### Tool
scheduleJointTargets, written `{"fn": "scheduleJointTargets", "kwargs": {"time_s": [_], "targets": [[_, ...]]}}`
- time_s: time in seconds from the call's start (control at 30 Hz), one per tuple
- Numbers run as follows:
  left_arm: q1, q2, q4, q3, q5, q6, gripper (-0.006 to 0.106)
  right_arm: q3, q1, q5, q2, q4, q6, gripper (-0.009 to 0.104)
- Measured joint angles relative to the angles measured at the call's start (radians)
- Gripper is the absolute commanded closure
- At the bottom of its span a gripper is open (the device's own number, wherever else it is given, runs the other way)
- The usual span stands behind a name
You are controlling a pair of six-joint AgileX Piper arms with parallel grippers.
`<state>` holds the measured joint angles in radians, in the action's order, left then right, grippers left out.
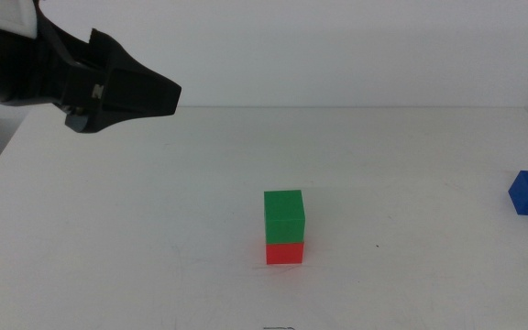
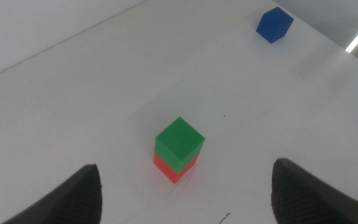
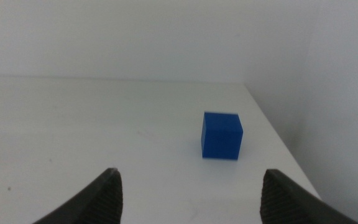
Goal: Stack red cubes first, then green, then blue cubes in a specific spot.
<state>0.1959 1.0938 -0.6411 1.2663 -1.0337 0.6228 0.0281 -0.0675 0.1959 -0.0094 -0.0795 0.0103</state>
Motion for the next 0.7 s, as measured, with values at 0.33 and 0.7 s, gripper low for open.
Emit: {"fn": "scheduleJointTargets", "kwargs": {"time_s": [0.33, 0.7], "targets": [[-0.001, 0.0, 0.0, 0.0, 0.0, 0.0, 0.007, -0.375, 0.0, 0.309, 0.213, 0.029, 0.0, 0.038], [-0.001, 0.0, 0.0, 0.0, 0.0, 0.0, 0.007, -0.781, 0.0, 0.71, 0.635, 0.124, 0.016, 0.038]]}}
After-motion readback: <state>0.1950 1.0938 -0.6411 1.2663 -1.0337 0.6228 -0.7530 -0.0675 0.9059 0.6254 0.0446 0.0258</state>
